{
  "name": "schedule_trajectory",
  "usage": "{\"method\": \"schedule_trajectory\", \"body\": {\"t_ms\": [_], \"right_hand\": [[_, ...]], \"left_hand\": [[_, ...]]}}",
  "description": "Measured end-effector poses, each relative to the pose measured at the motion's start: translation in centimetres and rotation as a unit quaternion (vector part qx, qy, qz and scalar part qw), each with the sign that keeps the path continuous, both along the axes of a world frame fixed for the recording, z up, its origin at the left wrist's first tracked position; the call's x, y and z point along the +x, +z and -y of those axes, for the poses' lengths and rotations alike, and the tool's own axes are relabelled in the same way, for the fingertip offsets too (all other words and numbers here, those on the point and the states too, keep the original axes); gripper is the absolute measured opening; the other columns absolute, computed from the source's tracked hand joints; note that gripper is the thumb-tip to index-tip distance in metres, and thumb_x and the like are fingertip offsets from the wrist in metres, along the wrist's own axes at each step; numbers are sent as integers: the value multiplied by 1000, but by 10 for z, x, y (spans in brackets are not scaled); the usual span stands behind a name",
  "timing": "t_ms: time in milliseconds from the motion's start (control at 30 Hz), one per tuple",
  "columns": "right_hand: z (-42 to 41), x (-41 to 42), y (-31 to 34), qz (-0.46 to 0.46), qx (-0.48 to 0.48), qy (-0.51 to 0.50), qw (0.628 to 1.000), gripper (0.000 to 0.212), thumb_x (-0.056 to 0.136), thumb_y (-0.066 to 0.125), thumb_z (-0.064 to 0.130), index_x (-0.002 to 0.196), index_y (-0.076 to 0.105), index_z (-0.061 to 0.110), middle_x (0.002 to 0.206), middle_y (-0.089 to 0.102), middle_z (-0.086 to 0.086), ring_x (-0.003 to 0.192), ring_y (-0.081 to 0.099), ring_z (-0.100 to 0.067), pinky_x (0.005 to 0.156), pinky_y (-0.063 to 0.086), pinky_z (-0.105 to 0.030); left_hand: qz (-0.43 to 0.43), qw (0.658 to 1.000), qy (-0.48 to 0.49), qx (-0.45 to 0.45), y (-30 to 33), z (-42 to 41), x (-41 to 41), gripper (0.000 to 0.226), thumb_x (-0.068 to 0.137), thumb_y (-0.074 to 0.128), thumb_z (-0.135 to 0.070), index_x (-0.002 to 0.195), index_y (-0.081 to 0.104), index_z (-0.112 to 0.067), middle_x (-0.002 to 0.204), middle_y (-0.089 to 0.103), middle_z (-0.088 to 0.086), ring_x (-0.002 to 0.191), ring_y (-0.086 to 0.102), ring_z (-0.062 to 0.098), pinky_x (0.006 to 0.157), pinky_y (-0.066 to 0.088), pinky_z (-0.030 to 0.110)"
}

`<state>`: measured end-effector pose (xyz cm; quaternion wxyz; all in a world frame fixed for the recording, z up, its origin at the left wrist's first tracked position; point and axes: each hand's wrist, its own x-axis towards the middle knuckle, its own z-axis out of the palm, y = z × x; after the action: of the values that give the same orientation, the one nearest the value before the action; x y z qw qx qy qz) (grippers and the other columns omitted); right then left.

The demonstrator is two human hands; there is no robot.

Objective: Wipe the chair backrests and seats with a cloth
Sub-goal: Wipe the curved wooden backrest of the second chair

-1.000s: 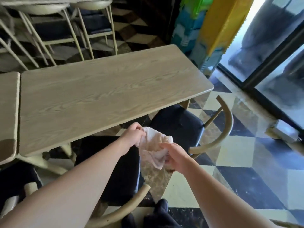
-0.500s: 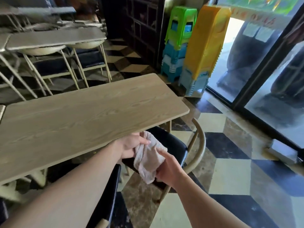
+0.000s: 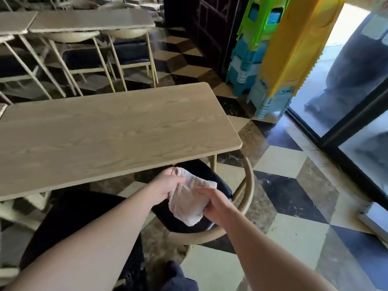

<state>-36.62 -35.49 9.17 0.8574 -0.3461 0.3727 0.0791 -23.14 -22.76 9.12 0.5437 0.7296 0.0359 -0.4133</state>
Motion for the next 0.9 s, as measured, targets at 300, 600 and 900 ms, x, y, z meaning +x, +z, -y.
{"method": "schedule_trajectory", "body": {"t_ms": [300,600,900], "right_hand": [[49,46,-12,-98,-42,145,984,45,88,82,24,125,67,1,119,75,-18,116,70,-32,110,49,-48],[103,109,-47,-27,-118,424,898,33,104,48,0,134,61,6,133,65,-21,127,61,-36,112,45,-56],[44,65,-89,-83,-158,631,755,27,102,41,53,90,64,48,107,44,15,100,45,-10,87,43,-38]], "left_hand": [[-12,993,65,97,-33,29,6,16,99,59,-30,115,62,-27,115,65,-1,105,63,25,77,57,42],[-73,930,354,69,-53,40,-25,45,83,67,-55,116,66,-25,105,69,2,104,66,24,86,55,43],[-156,722,668,89,-64,42,-158,52,109,34,-45,149,46,-13,141,53,13,122,54,31,106,42,44]]}}
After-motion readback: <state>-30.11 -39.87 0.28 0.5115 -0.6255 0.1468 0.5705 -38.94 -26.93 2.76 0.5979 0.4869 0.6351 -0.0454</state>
